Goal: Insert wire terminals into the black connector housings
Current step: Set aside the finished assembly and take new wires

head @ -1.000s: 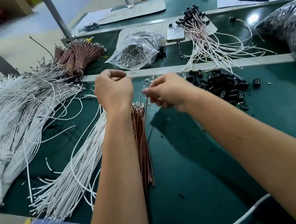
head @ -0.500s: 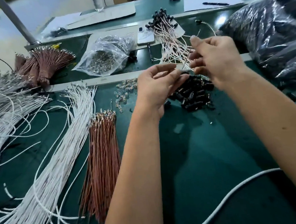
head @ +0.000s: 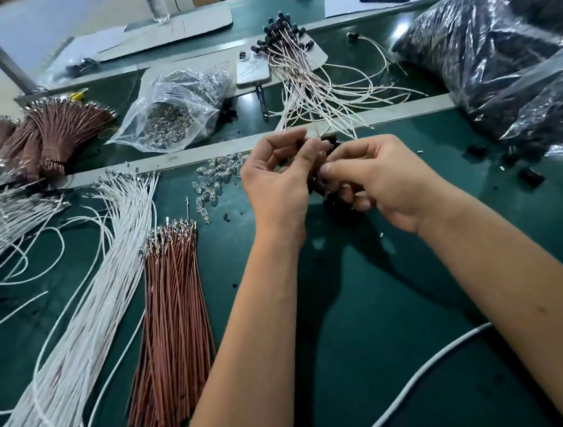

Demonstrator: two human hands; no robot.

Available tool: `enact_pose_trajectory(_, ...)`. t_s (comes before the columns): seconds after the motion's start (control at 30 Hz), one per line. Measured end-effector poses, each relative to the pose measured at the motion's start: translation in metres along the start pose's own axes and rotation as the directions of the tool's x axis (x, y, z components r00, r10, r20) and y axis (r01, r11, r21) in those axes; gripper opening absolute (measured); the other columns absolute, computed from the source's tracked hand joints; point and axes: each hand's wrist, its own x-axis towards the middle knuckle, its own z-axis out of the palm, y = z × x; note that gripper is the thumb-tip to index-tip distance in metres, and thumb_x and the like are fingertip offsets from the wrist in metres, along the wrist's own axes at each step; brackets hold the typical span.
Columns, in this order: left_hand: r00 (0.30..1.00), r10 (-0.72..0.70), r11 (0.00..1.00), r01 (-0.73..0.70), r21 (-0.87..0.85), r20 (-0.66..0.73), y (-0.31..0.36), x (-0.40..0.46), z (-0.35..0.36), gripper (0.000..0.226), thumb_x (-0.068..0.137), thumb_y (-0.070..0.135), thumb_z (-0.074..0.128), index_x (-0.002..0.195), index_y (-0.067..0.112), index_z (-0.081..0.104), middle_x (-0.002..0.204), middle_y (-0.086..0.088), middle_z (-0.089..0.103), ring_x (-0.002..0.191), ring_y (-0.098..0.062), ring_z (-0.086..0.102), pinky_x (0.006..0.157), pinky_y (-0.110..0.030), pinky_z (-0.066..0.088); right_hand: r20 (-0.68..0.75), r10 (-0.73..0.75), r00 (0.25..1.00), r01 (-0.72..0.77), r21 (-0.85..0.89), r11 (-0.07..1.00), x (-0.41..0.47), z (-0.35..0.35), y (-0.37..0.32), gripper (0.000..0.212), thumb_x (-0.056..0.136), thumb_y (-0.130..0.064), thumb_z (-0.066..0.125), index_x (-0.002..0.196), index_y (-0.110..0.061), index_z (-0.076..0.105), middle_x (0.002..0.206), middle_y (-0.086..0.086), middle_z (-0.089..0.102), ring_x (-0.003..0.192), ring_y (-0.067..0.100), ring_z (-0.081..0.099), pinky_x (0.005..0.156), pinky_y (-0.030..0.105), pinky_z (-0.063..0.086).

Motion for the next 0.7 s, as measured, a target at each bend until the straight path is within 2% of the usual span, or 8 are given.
enact_pose_trajectory(0.07,0.998,0.054,0.995,-0.050,0.081,-0.042,-0.002,0.002,-0.008,0.016,0.084,-0.006,0.076,0.092,0.006,0.072,0.084,-0.020,0.071,0.081,-0.032,0.070,0.085,-0.048,0.057,-0.041,0.003,0.999,0.002,0.112,0.994,0.002,-0.003,0.000,0.022,0.094,0.002,0.067,0.075,-0.010,0.066,0.059,0.004,0.061,0.043,0.009,0.047,0.036,0.016,0.031)
enact_pose_trajectory(0.17,0.998,0.053,0.993,-0.049,0.104,-0.038,-0.004,0.002,-0.017,0.017,0.081,-0.007,0.079,0.092,0.004,0.073,0.080,-0.008,0.071,0.077,-0.018,0.067,0.083,-0.037,0.057,-0.068,-0.036,0.997,0.049,0.203,0.978,0.003,-0.005,0.002,0.018,0.094,0.004,0.066,0.081,-0.009,0.064,0.062,0.005,0.065,0.046,0.010,0.051,0.039,0.017,0.036)
enact_pose_trajectory(0.33,0.999,0.004,0.986,-0.012,0.165,0.046,-0.006,0.000,-0.020,0.026,0.076,-0.012,0.080,0.085,0.011,0.075,0.078,0.000,0.076,0.074,-0.012,0.071,0.075,-0.021,0.056,-0.117,-0.132,0.984,0.162,0.305,0.939,0.005,-0.007,0.009,0.011,0.096,0.003,0.066,0.089,-0.006,0.066,0.073,0.009,0.073,0.052,0.012,0.058,0.044,0.018,0.042)
enact_pose_trajectory(0.47,0.998,-0.013,0.988,0.004,0.156,0.060,-0.005,0.001,-0.021,0.026,0.075,-0.015,0.079,0.090,0.006,0.076,0.083,-0.005,0.077,0.080,-0.017,0.073,0.078,-0.023,0.058,-0.179,-0.158,0.971,0.206,0.297,0.932,0.007,-0.013,0.014,0.009,0.094,0.001,0.070,0.088,-0.006,0.070,0.075,0.009,0.073,0.055,0.013,0.059,0.043,0.019,0.042)
enact_pose_trajectory(0.6,0.995,-0.015,0.988,-0.001,0.153,0.102,-0.007,0.001,-0.021,0.026,0.074,-0.007,0.084,0.095,0.005,0.076,0.084,-0.007,0.077,0.079,-0.014,0.072,0.077,-0.024,0.056,-0.194,-0.168,0.966,0.220,0.284,0.933,0.009,-0.013,0.016,0.008,0.094,-0.001,0.071,0.087,-0.006,0.071,0.076,0.010,0.073,0.054,0.014,0.058,0.042,0.020,0.041)
enact_pose_trajectory(0.7,0.994,-0.030,0.989,0.015,0.144,0.102,-0.008,0.001,-0.022,0.029,0.073,-0.008,0.084,0.097,0.004,0.073,0.090,-0.012,0.078,0.084,-0.021,0.075,0.079,-0.028,0.058,-0.197,-0.189,0.962,0.240,0.278,0.930,0.010,-0.013,0.017,0.007,0.094,-0.001,0.071,0.088,-0.004,0.071,0.076,0.010,0.073,0.054,0.014,0.057,0.042,0.020,0.041)
